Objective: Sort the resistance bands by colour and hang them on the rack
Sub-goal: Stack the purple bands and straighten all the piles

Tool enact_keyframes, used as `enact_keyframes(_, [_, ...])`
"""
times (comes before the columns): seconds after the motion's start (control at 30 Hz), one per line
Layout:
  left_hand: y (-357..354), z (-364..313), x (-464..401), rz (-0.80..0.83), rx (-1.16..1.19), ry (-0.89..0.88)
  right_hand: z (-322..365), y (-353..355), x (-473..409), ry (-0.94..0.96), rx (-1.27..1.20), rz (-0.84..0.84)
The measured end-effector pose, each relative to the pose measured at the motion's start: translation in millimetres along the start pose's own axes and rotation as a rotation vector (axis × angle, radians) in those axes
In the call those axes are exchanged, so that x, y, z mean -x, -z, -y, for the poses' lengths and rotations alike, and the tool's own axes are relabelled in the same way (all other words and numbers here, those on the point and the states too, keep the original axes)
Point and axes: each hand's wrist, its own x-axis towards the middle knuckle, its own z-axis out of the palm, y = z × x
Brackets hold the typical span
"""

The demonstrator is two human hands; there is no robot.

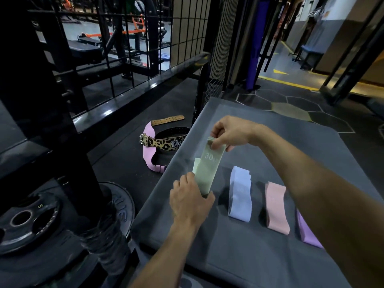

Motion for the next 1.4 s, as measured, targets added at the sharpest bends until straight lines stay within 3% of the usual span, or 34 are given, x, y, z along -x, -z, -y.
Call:
enact_keyframes(0.27, [5.3,1.9,-2.2,0.007,0.057,-0.007,-10.7,-14.6,-31.2,0.023,0.091,-0.056])
enact_keyframes(0.53, [5.9,-5.2,-14.8,0.084,-0.066,-0.006,-34.4,-64.0,-74.7,-0.063,0.195,-0.075])
enact_keyframes(0.73, [1.2,-6.8,-15.5,0.054,-0.119,-0.027,-48.9,-80.9,-80.3,-0.065,0.074,-0.106])
enact_keyframes(0.93, [-1.5,-5.6,-11.9,0.043,-0.064,0.002,-37.1,-55.0,-59.3,-0.008,-0.042,-0.154])
enact_keyframes(1.1, [3.1,-3.1,2.3,0.044,0.032,0.038,-20.6,-37.6,-39.9,0.009,-0.15,-0.073])
enact_keyframes(1.4, [-0.5,3.3,16.2,-0.038,-0.123,0.039,-29.8,-73.0,-54.8,-0.057,0.039,-0.02])
